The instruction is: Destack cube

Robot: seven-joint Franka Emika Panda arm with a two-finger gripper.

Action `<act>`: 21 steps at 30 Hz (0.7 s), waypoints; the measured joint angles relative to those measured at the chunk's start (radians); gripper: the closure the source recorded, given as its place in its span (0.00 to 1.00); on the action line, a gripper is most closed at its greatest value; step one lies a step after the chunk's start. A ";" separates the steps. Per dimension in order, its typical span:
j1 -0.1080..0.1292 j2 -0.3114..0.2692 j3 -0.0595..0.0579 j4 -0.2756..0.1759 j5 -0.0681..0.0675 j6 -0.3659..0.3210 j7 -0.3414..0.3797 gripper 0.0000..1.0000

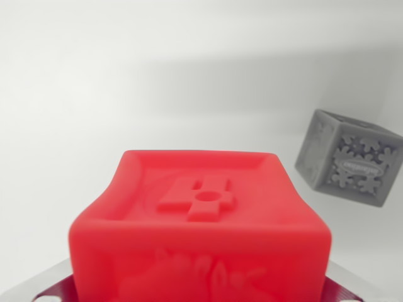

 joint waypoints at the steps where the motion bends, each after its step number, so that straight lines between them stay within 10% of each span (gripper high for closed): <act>1: 0.003 0.002 0.002 0.001 0.000 0.001 -0.001 1.00; 21: 0.041 0.033 0.028 0.022 -0.009 0.011 -0.010 1.00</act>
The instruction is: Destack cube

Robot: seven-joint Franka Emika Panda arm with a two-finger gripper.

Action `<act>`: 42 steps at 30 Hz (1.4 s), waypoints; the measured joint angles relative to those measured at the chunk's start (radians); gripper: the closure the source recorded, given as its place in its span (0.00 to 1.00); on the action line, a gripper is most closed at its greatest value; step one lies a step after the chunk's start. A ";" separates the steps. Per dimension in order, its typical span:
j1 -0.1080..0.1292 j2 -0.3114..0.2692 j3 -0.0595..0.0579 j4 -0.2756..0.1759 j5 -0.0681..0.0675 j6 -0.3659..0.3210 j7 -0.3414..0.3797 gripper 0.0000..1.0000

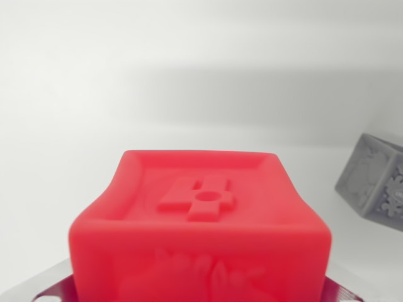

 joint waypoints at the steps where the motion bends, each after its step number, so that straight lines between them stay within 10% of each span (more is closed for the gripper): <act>1: 0.002 0.002 0.001 0.001 0.000 0.001 -0.001 1.00; 42: 0.093 0.090 0.045 0.079 -0.020 0.011 -0.027 1.00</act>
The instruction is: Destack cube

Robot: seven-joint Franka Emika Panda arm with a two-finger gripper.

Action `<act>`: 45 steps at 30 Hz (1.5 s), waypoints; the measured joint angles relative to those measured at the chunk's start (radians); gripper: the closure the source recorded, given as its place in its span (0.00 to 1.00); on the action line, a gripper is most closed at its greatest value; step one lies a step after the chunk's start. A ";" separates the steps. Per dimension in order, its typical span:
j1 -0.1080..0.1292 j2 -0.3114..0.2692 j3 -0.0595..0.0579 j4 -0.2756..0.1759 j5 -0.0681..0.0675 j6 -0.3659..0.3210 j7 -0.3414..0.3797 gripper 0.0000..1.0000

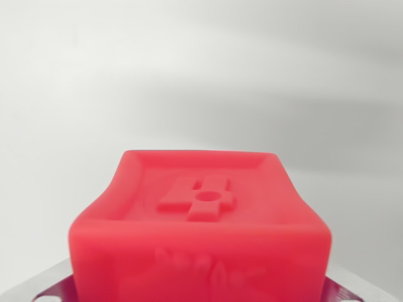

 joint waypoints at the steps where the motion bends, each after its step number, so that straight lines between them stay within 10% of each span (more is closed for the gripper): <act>1: 0.002 0.003 0.001 0.003 -0.001 0.000 -0.001 1.00; 45: 0.106 0.120 0.026 0.131 -0.022 -0.007 -0.042 1.00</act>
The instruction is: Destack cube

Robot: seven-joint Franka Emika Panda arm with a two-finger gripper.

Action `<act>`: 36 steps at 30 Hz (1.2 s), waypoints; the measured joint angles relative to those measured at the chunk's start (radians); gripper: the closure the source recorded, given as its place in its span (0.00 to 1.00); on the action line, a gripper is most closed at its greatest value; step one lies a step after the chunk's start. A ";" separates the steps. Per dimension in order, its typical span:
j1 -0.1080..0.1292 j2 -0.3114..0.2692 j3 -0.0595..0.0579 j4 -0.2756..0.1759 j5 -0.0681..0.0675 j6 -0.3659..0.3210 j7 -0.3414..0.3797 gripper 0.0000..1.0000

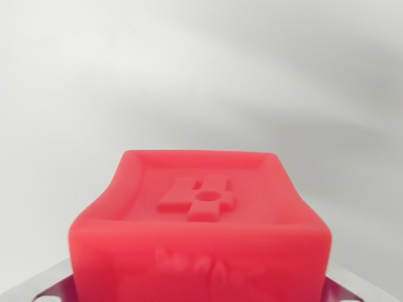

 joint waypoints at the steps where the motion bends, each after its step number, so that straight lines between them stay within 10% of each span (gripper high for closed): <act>1: 0.003 0.003 0.000 0.004 0.000 -0.001 -0.001 1.00; 36: 0.087 0.106 0.005 0.136 -0.008 -0.029 -0.047 1.00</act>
